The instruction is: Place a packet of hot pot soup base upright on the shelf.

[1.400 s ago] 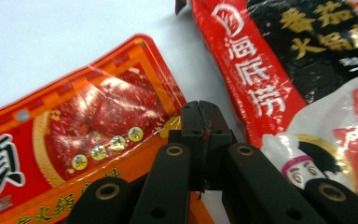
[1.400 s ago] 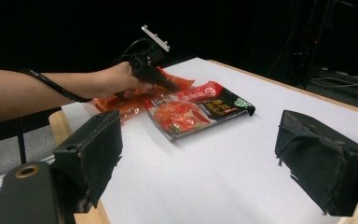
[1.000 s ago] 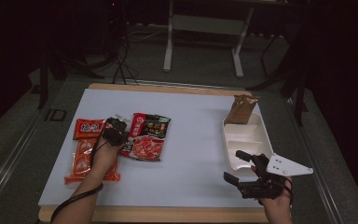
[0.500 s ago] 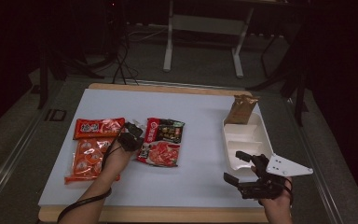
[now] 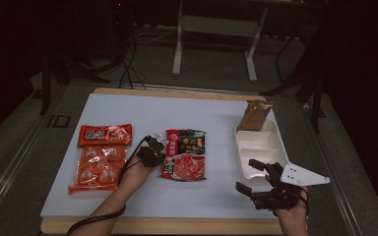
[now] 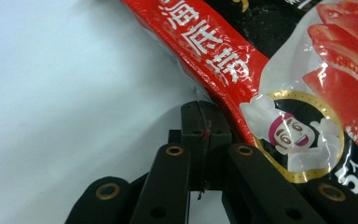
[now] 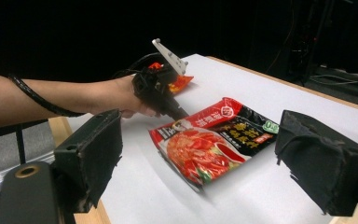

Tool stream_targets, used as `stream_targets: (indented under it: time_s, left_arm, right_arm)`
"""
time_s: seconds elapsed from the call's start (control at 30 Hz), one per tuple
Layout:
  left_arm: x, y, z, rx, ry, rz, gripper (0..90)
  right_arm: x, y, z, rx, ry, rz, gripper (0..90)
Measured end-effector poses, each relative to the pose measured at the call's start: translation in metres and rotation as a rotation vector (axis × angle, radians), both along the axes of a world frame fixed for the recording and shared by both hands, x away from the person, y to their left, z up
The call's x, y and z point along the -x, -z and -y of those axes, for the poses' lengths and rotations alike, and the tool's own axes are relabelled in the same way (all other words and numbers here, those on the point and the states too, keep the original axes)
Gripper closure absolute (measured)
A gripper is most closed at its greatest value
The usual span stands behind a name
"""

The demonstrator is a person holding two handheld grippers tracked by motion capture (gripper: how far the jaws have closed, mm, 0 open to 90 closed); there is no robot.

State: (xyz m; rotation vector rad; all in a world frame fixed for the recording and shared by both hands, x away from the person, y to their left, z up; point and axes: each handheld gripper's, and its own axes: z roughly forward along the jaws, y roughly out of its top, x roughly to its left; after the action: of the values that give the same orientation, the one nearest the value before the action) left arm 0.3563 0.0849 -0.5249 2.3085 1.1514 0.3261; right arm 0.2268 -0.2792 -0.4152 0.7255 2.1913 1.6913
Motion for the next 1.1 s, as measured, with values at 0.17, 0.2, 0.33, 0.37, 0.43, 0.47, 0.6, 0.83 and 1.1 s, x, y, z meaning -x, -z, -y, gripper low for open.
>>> stream_targets:
  time_s: [0.17, 0.2, 0.33, 0.37, 0.43, 0.47, 0.6, 0.83, 1.1]
  left_arm:
    - [0.001, 0.000, 0.009, 0.009, 0.018, -0.001, 90.0]
    - [0.001, 0.000, 0.009, 0.009, 0.018, -0.001, 90.0]
    - [-0.002, 0.000, 0.007, 0.013, 0.009, -0.008, 90.0]
    - [-0.003, -0.001, 0.005, 0.013, -0.005, -0.007, 90.0]
    - [-0.005, -0.005, -0.001, 0.044, -0.049, -0.010, 90.0]
    - [-0.006, -0.006, -0.003, 0.052, -0.061, -0.008, 89.9]
    - [-0.006, -0.016, -0.009, 0.074, -0.088, 0.015, 85.4]
    - [-0.010, -0.028, -0.004, 0.142, -0.079, 0.037, 70.3]
    - [-0.025, -0.026, -0.003, 0.167, -0.077, 0.049, 55.3]
  right_arm:
    - [0.001, 0.000, 0.000, 0.000, -0.001, -0.001, 14.5]
    - [0.001, 0.000, 0.000, 0.001, -0.002, 0.000, 14.5]
    - [0.000, 0.001, 0.000, 0.004, -0.003, -0.001, 14.5]
    - [0.000, 0.001, 0.000, 0.005, -0.003, -0.004, 14.5]
    - [0.000, 0.002, 0.000, 0.011, -0.003, -0.003, 14.5]
    - [0.001, 0.002, 0.000, 0.017, -0.001, 0.000, 14.5]
    - [0.001, 0.002, -0.001, 0.021, 0.001, 0.007, 14.5]
    - [0.000, 0.004, -0.001, 0.035, 0.006, 0.016, 14.5]
    - [-0.001, 0.005, -0.002, 0.047, 0.005, 0.018, 14.5]
